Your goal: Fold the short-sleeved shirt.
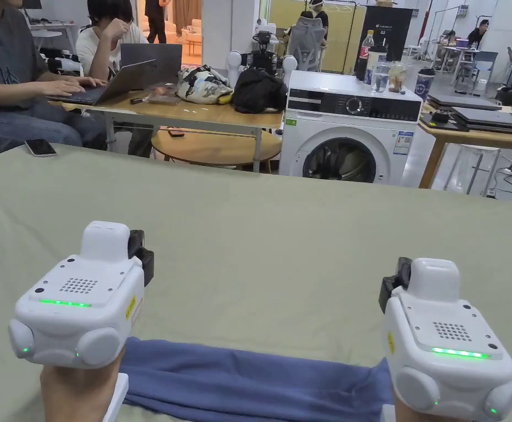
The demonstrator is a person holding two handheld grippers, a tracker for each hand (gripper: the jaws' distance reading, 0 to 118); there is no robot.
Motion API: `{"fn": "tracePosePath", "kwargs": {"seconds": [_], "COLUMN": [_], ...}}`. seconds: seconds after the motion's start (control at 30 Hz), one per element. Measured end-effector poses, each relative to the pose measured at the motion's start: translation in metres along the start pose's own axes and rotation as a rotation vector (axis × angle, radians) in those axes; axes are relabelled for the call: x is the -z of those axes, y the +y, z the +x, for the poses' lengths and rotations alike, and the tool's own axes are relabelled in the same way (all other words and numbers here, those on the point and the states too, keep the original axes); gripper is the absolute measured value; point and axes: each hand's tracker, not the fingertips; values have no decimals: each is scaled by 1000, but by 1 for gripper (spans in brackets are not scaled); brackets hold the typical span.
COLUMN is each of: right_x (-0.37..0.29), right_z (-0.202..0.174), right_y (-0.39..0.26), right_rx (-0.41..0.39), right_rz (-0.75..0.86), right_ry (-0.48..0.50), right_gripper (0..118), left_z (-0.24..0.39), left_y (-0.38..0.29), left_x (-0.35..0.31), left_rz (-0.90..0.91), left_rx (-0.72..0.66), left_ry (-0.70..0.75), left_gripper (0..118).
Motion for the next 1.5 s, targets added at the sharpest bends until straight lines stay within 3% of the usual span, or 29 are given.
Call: {"fn": "tracePosePath", "kwargs": {"seconds": [0.2, 0.37, 0.4, 0.43, 0.47, 0.5, 0.6, 0.73, 0.9, 1.03, 1.07, 1.13, 1.2, 1.5], "right_x": [1, 8, 9, 10, 12, 13, 18, 21, 21, 22, 23, 24, 25, 36], "right_z": [-28, -43, -46, -48, -50, -53, -57, -57, -53, -47, -45, -42, -39, -32], "right_y": [2, -1, -1, -2, -2, -3, -7, -14, -21, -22, -22, -22, -21, -21], "right_rx": [-13, -23, -32, -36, -40, -45, -56, -61, -94, -90, -87, -72, -61, -40], "right_rz": [9, -26, -33, -37, -43, -51, -71, -99, -127, -140, -142, -149, -154, -160], "right_ry": [23, 58, 68, 77, 86, 96, 116, 124, 126, 123, 121, 121, 120, 102], "right_gripper": [0, 0, 0, 0, 0, 0, 0, 0, 0, 0, 0, 0, 0, 0], "left_z": [-34, -102, -117, -127, -140, -155, -175, -196, -188, -172, -167, -168, -164, -178], "left_y": [1, -18, -24, -29, -34, -39, -54, -69, -114, -125, -128, -131, -135, -96], "left_x": [4, 23, 26, 29, 36, 45, 54, 58, 73, 71, 73, 75, 77, 53], "left_rz": [-192, -515, -556, -620, -665, -753, -845, -857, -1049, -932, -957, -953, -983, -851], "left_rx": [2, -128, -172, -218, -278, -342, -477, -576, -716, -799, -818, -833, -767, -807], "left_ry": [-79, -238, -288, -337, -380, -412, -439, -458, -557, -668, -681, -679, -616, -623], "left_gripper": [0, 0, 6, 22, 49, 68, 71, 71, 71, 71, 60, 13, 9, 7]}}
